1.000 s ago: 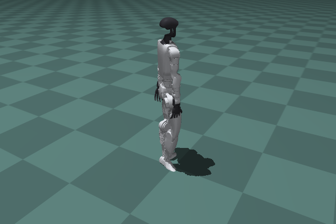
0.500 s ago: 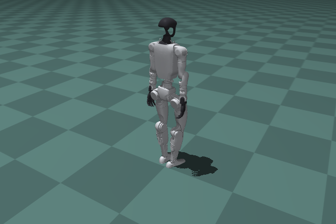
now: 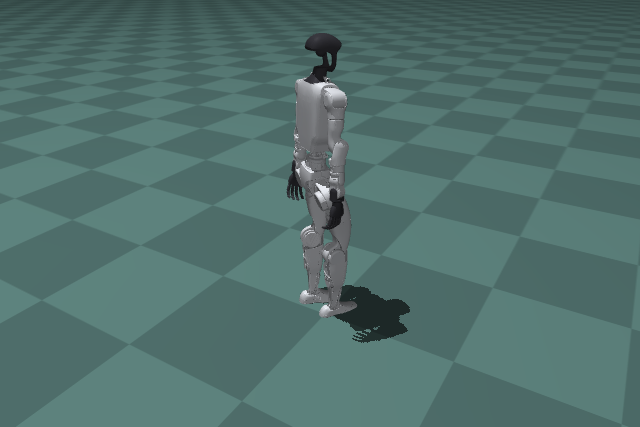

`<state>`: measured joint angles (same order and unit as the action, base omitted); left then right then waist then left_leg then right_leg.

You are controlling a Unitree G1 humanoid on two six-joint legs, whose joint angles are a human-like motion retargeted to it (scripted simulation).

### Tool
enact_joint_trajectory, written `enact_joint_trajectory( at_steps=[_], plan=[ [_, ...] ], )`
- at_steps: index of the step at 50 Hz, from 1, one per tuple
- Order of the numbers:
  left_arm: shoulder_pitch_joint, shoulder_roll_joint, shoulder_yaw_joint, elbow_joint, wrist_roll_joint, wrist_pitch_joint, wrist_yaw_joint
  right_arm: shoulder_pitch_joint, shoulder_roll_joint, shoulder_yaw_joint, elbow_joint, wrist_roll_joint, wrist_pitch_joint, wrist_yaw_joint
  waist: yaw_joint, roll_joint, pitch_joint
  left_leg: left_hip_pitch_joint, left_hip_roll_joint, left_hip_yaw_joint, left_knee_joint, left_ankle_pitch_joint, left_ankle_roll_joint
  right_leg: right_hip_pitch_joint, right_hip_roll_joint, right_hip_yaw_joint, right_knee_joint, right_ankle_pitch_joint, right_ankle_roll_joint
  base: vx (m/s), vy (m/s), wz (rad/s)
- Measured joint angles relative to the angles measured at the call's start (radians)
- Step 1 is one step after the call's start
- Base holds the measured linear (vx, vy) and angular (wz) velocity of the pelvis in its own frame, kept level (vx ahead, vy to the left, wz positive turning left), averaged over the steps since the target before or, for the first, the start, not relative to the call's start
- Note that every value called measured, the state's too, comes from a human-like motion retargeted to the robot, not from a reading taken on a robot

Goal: Upper body actions

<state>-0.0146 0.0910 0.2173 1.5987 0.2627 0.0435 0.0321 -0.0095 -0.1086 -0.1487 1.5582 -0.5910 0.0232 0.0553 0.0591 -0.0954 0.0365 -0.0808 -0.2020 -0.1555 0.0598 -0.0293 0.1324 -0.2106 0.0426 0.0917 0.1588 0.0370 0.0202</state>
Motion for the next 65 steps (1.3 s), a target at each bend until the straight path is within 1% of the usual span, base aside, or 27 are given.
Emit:
enact_joint_trajectory(
  at_steps=[2,4,6,10,13,18,20,25,28,30,32,34,35,37,38,40,43,44,45,47,48,50,53,55,60,63,65],
  plan=[
    [-0.009,-0.011,-0.059,0.006,-0.056,-0.014,0.017,-0.006,-0.002,0.008,-0.011,-0.003,0.000,-0.011,-0.050,0.017,0.009,0.008,-0.012,-0.042,-0.021,0.012,0.023,-0.010,0.022,0.026,0.001,-0.005,-0.006,-0.29,0.14,-1.48],
    [-0.022,-0.016,-0.118,-0.003,-0.071,-0.028,0.041,-0.012,-0.001,0.027,-0.012,0.010,-0.003,-0.029,-0.102,0.026,0.011,-0.001,0.014,0.029,-0.027,0.007,0.022,-0.029,0.035,0.044,0.001,-0.025,-0.017,-0.37,0.22,-1.94],
    [-0.040,-0.013,-0.167,-0.030,-0.037,-0.035,0.068,-0.026,0.002,0.044,-0.001,0.038,-0.007,-0.041,-0.139,0.032,0.016,0.008,0.039,0.116,-0.046,-0.005,0.031,-0.052,0.036,0.031,-0.003,-0.057,-0.036,-0.50,0.30,-2.43],
    [-0.059,-0.012,-0.228,-0.079,0.036,-0.046,0.105,-0.034,0.015,0.046,0.021,0.061,-0.008,-0.017,-0.158,0.029,0.010,0.029,0.081,0.295,-0.072,-0.041,0.040,-0.087,0.012,-0.078,-0.024,-0.126,-0.077,-0.54,0.33,-3.09],
    [-0.061,-0.014,-0.230,-0.089,0.019,-0.055,0.076,-0.031,0.017,0.056,0.024,0.058,-0.007,0.000,-0.156,0.021,-0.004,0.050,0.108,0.449,-0.086,-0.078,0.042,-0.103,-0.015,-0.230,-0.039,-0.171,-0.113,-0.48,0.31,-3.73],
    [-0.068,-0.010,-0.181,-0.069,0.012,-0.024,-0.007,-0.055,0.004,0.032,0.028,0.073,0.001,0.008,-0.198,0.029,-0.021,0.127,0.137,0.805,-0.126,-0.154,0.011,-0.108,-0.050,-0.520,-0.046,-0.251,-0.152,-0.77,0.45,-3.70],
    [-0.069,-0.011,-0.175,-0.051,0.017,-0.006,-0.028,-0.071,-0.009,0.007,0.037,0.099,0.007,0.006,-0.226,0.046,-0.035,0.148,0.150,0.927,-0.126,-0.191,-0.010,-0.103,-0.062,-0.650,-0.050,-0.276,-0.157,-0.60,0.49,-3.30],
    [-0.077,-0.019,-0.182,-0.031,0.077,0.030,-0.045,-0.103,-0.040,-0.047,0.061,0.186,0.018,-0.018,-0.303,0.120,-0.056,0.166,0.194,1.088,-0.094,-0.260,-0.054,-0.037,-0.082,-1.026,-0.070,-0.308,-0.163,-0.48,0.39,-2.75],
    [-0.094,-0.026,-0.190,-0.039,0.121,0.033,-0.041,-0.098,-0.058,-0.085,0.071,0.228,0.018,-0.041,-0.325,0.156,-0.058,0.188,0.202,1.160,-0.078,-0.285,-0.088,0.023,-0.077,-1.226,-0.093,-0.266,-0.171,-0.39,0.24,-1.98],
    [-0.104,-0.034,-0.191,-0.045,0.141,0.035,-0.035,-0.080,-0.066,-0.118,0.083,0.255,0.024,-0.059,-0.335,0.179,-0.067,0.208,0.206,1.203,-0.067,-0.297,-0.119,0.033,-0.071,-1.262,-0.098,-0.203,-0.190,-0.17,0.13,-1.34],
    [-0.107,-0.046,-0.184,-0.058,0.150,0.036,-0.033,-0.050,-0.072,-0.160,0.104,0.293,0.032,-0.066,-0.340,0.198,-0.077,0.230,0.225,1.237,-0.039,-0.298,-0.146,0.027,-0.062,-1.205,-0.100,-0.179,-0.225,-0.08,0.03,-0.82],
    [-0.101,-0.062,-0.176,-0.076,0.152,0.031,-0.037,-0.015,-0.075,-0.220,0.130,0.341,0.047,-0.056,-0.334,0.200,-0.087,0.252,0.235,1.214,-0.004,-0.270,-0.136,0.042,-0.066,-1.186,-0.104,-0.197,-0.225,-0.01,-0.08,-0.40],
    [-0.095,-0.069,-0.174,-0.086,0.150,0.026,-0.042,0.004,-0.075,-0.255,0.142,0.368,0.058,-0.045,-0.330,0.199,-0.090,0.264,0.238,1.176,0.012,-0.244,-0.125,0.052,-0.070,-1.183,-0.102,-0.202,-0.222,0.04,-0.08,-0.62],
    [-0.075,-0.081,-0.149,-0.104,0.140,0.013,-0.050,0.035,-0.068,-0.298,0.142,0.427,0.100,-0.018,-0.278,0.180,-0.113,0.288,0.229,1.155,0.037,-0.165,-0.116,0.055,-0.085,-1.120,-0.085,-0.216,-0.211,0.07,-0.09,-1.25],
    [-0.059,-0.085,-0.133,-0.111,0.134,0.006,-0.049,0.048,-0.064,-0.317,0.142,0.449,0.114,-0.011,-0.257,0.167,-0.131,0.299,0.221,1.150,0.048,-0.120,-0.101,0.053,-0.095,-1.088,-0.082,-0.219,-0.208,0.12,-0.09,-1.47],
    [-0.022,-0.091,-0.100,-0.119,0.116,-0.011,-0.040,0.065,-0.054,-0.342,0.142,0.476,0.119,-0.006,-0.219,0.124,-0.159,0.310,0.198,1.109,0.093,-0.025,-0.040,0.054,-0.121,-1.016,-0.092,-0.212,-0.207,0.09,-0.14,-1.58],
    [0.019,-0.079,-0.071,-0.117,0.082,-0.028,-0.029,0.044,-0.039,-0.324,0.142,0.467,0.097,0.000,-0.176,0.052,-0.154,0.296,0.176,0.989,0.228,0.092,0.101,0.075,-0.164,-0.900,-0.103,-0.198,-0.191,0.02,-0.15,-1.74],
    [0.030,-0.072,-0.061,-0.110,0.077,-0.026,-0.027,0.029,-0.037,-0.302,0.142,0.449,0.088,0.004,-0.168,0.036,-0.150,0.289,0.179,0.954,0.283,0.120,0.121,0.081,-0.173,-0.862,-0.103,-0.194,-0.188,0.01,-0.19,-1.82],
    [0.039,-0.065,-0.049,-0.100,0.075,-0.023,-0.025,0.013,-0.035,-0.276,0.142,0.427,0.078,0.008,-0.158,0.022,-0.146,0.283,0.185,0.927,0.338,0.144,0.129,0.086,-0.179,-0.821,-0.101,-0.191,-0.187,0.01,-0.14,-1.93],
    [0.048,-0.056,-0.025,-0.071,0.080,-0.011,-0.016,-0.018,-0.029,-0.212,0.106,0.357,0.072,0.017,-0.142,0.008,-0.139,0.220,0.178,0.840,0.436,0.158,0.104,0.086,-0.183,-0.755,-0.110,-0.170,-0.190,-0.02,-0.06,-2.08],
    [0.049,-0.053,-0.014,-0.054,0.082,-0.005,-0.009,-0.034,-0.022,-0.179,0.079,0.315,0.071,0.021,-0.127,0.009,-0.129,0.173,0.160,0.762,0.477,0.167,0.077,0.089,-0.174,-0.714,-0.114,-0.159,-0.192,-0.05,-0.01,-2.24],
    [0.048,-0.045,0.000,-0.022,0.079,0.009,0.003,-0.066,-0.006,-0.117,0.018,0.232,0.067,0.029,-0.113,0.010,-0.106,0.109,0.134,0.669,0.528,0.165,0.069,0.098,-0.164,-0.660,-0.122,-0.137,-0.192,-0.06,-0.01,-2.06],
    [0.054,-0.033,0.016,0.000,0.076,0.023,0.013,-0.102,0.017,-0.027,-0.069,0.143,0.047,0.049,-0.106,0.001,-0.082,0.066,0.161,0.673,0.551,0.114,0.100,0.107,-0.165,-0.596,-0.126,-0.109,-0.188,-0.04,-0.06,-1.77],
    [0.063,-0.032,0.024,-0.002,0.078,0.024,0.015,-0.117,0.030,0.020,-0.120,0.106,0.029,0.062,-0.094,-0.001,-0.072,0.025,0.159,0.649,0.538,0.063,0.108,0.110,-0.165,-0.558,-0.127,-0.091,-0.182,0.02,-0.04,-1.75],
    [0.057,-0.039,0.026,-0.020,0.076,0.026,0.006,-0.121,0.058,0.061,-0.200,0.081,-0.007,0.066,-0.076,0.027,-0.050,-0.066,0.131,0.522,0.391,-0.044,0.072,0.128,-0.127,-0.486,-0.138,-0.064,-0.174,0.07,-0.02,-1.42],
    [0.045,-0.044,0.013,-0.031,0.077,0.026,-0.001,-0.105,0.060,0.056,-0.188,0.105,-0.017,0.058,-0.071,0.071,-0.046,-0.060,0.156,0.528,0.206,-0.026,0.036,0.156,-0.071,-0.455,-0.152,-0.059,-0.174,0.21,-0.01,-1.08],
    [0.040,-0.049,0.005,-0.042,0.080,0.024,-0.009,-0.089,0.054,0.049,-0.159,0.115,-0.009,0.059,-0.072,0.099,-0.047,-0.046,0.176,0.573,0.077,0.094,0.034,0.185,-0.031,-0.431,-0.166,-0.057,-0.175,0.36,0.00,-0.84]
  ],
)
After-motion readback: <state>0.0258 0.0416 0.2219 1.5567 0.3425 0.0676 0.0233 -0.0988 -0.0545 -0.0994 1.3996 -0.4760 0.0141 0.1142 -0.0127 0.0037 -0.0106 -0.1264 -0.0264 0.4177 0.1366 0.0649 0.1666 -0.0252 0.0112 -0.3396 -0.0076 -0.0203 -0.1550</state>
